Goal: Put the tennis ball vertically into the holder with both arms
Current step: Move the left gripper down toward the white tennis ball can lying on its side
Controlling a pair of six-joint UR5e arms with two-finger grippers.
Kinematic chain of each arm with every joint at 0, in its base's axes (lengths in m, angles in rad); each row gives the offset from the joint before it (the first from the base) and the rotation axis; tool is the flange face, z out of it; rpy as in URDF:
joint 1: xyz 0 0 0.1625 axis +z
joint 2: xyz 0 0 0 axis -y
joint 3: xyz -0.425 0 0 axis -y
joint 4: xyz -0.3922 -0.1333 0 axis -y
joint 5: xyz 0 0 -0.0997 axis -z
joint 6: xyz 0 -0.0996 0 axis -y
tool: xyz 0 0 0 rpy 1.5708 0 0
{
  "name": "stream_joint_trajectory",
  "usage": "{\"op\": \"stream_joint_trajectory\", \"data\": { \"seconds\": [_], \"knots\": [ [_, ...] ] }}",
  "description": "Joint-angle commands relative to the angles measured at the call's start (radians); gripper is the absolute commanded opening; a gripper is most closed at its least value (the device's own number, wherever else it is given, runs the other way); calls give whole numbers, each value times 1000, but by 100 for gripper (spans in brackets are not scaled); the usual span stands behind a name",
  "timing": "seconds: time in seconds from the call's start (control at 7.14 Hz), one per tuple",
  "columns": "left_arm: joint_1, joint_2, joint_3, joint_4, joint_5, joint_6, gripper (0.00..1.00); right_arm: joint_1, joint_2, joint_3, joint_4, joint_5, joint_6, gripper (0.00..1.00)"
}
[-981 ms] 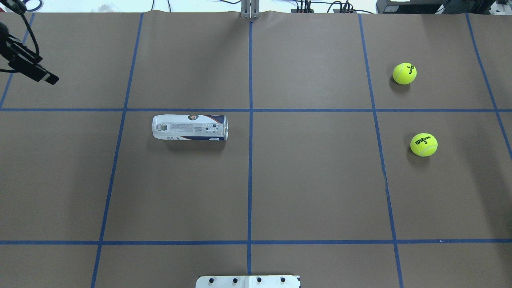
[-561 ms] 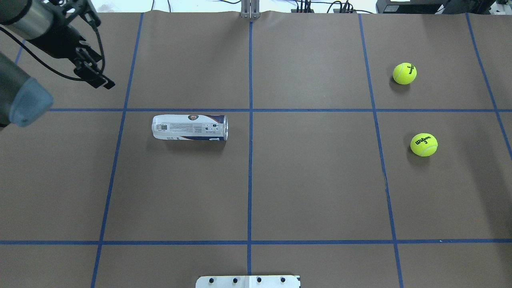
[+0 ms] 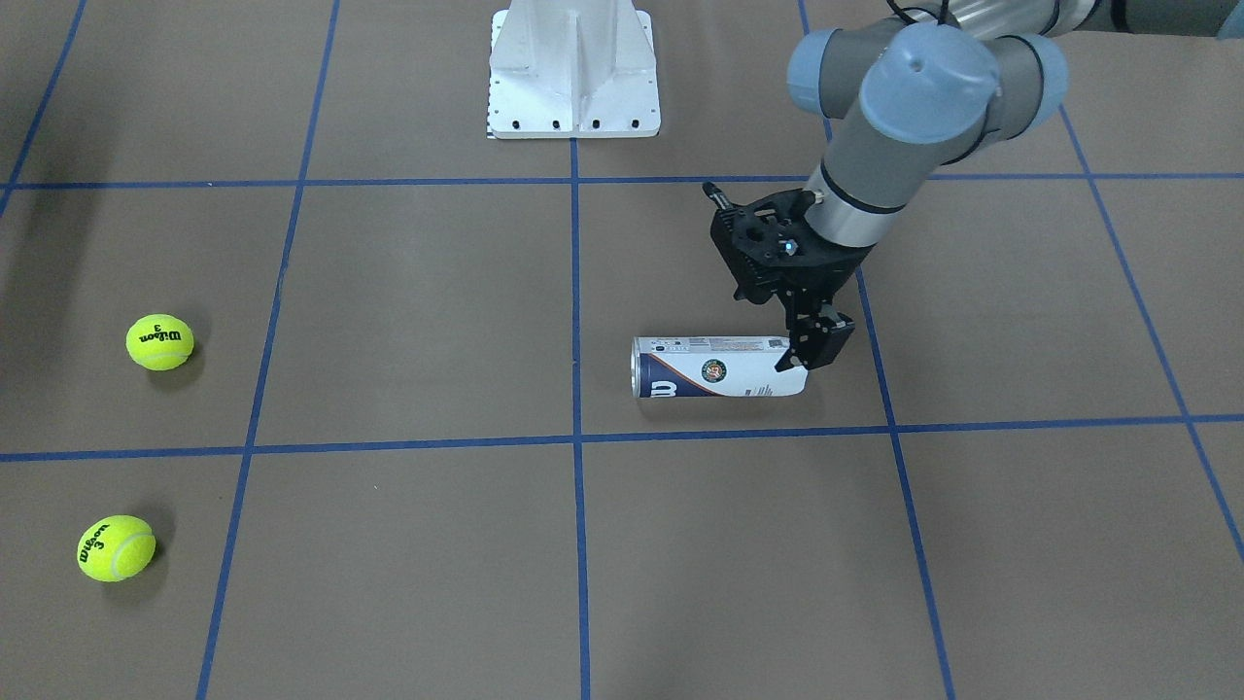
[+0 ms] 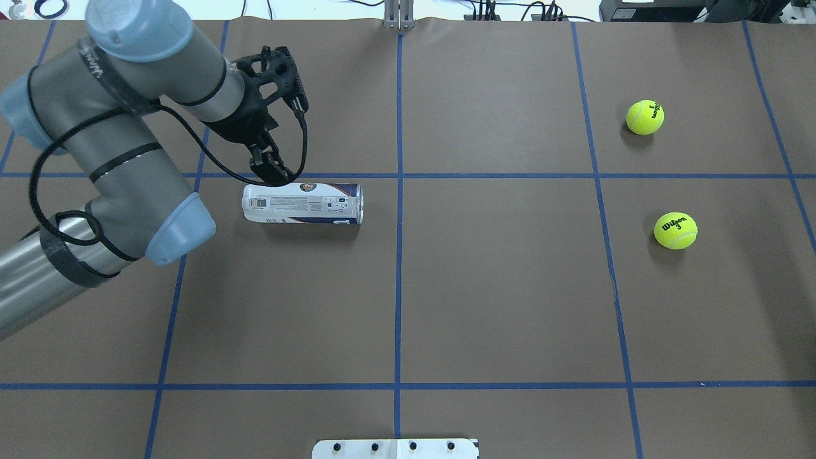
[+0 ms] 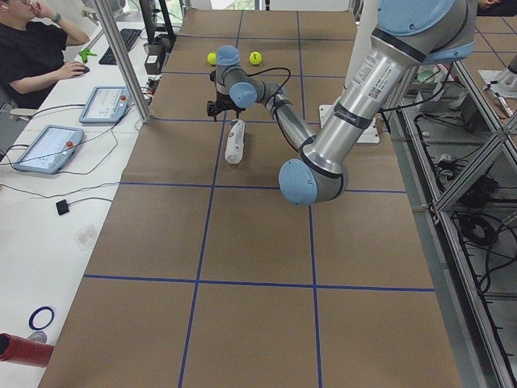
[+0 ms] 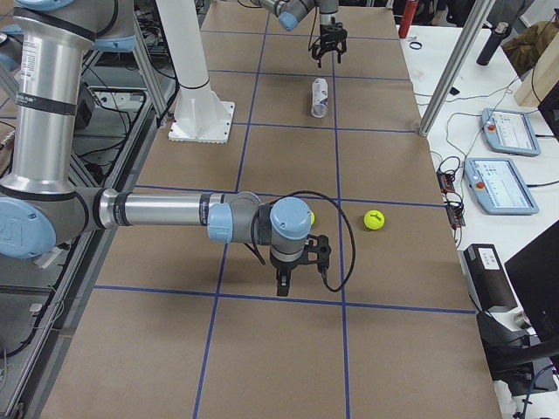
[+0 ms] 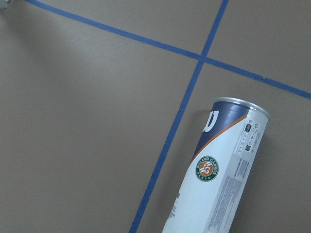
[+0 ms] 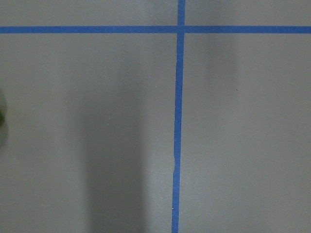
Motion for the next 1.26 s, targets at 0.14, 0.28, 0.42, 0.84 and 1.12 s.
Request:
{"op": "stream_joint_trajectory", "data": {
  "seconds": [0.14,0.28,0.42,0.84,1.12],
  "knots": [
    [128,-111,62,5,129,3,98,0,2,-28,1,0,1,100],
    [157,-132,90,3,193,5,98,-2,2,-27,1,0,1,100],
    [159,-169,140,3,193,37,99,-2,2,-28,1,0,1,100],
    [161,-181,193,5,198,168,99,0,2,-28,1,-2,1,100],
    [161,-192,236,2,209,201,99,-2,2,-28,1,-2,1,100]
  ]
}}
